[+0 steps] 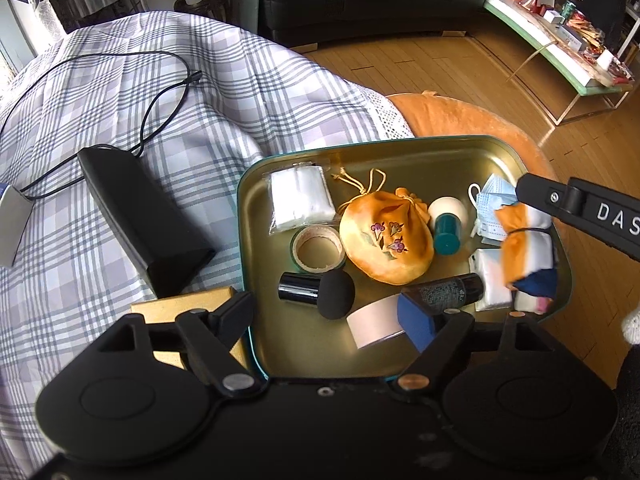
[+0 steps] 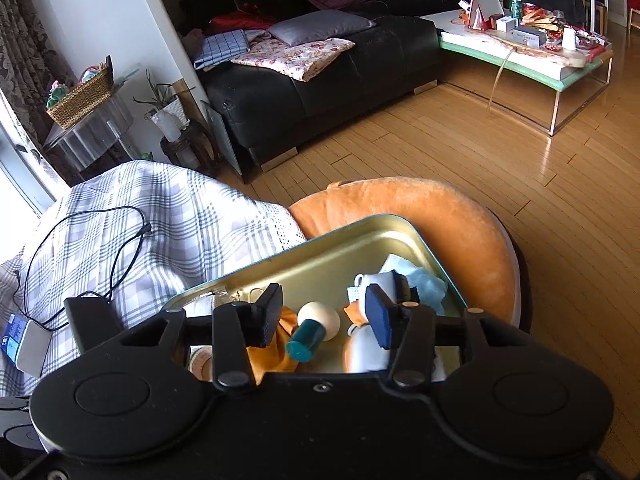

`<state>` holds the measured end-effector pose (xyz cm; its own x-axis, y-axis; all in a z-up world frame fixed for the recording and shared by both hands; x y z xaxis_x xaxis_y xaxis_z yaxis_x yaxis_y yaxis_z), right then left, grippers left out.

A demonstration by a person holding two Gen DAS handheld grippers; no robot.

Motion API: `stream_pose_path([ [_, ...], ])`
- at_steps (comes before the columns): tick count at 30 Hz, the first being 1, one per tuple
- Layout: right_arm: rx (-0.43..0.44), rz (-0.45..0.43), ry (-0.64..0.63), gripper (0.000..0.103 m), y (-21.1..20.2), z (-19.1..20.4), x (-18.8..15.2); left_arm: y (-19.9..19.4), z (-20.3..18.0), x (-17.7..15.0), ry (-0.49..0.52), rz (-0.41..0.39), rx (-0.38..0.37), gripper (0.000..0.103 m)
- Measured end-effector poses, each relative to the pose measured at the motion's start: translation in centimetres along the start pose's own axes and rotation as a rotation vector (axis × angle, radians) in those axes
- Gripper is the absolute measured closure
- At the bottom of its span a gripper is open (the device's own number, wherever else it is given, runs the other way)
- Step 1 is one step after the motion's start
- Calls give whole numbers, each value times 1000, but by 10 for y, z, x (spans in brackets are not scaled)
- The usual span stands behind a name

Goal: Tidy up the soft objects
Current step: 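Lower the doll into the tray and open the right gripper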

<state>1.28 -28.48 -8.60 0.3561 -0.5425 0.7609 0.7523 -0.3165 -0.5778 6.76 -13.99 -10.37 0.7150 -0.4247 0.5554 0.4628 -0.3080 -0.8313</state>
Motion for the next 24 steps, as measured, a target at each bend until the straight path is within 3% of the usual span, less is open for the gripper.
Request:
stream_pose_path([
  [24,-56,24,-21,55,-32,-19,-24,-28,10,-21,-68,-32,98,11],
])
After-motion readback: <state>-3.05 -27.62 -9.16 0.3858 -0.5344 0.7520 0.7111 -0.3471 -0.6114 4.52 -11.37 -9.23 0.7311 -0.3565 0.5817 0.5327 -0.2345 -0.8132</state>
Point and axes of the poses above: each gripper's, at about its wrist camera, not at the fingertips, and y roughly the way its jaws point, z to its left, x to its top, the point moved 9 cm from there along y, roughly the way its jaws point, and after that the axes turned 8 degrees about -z, right-handed, at the moved point
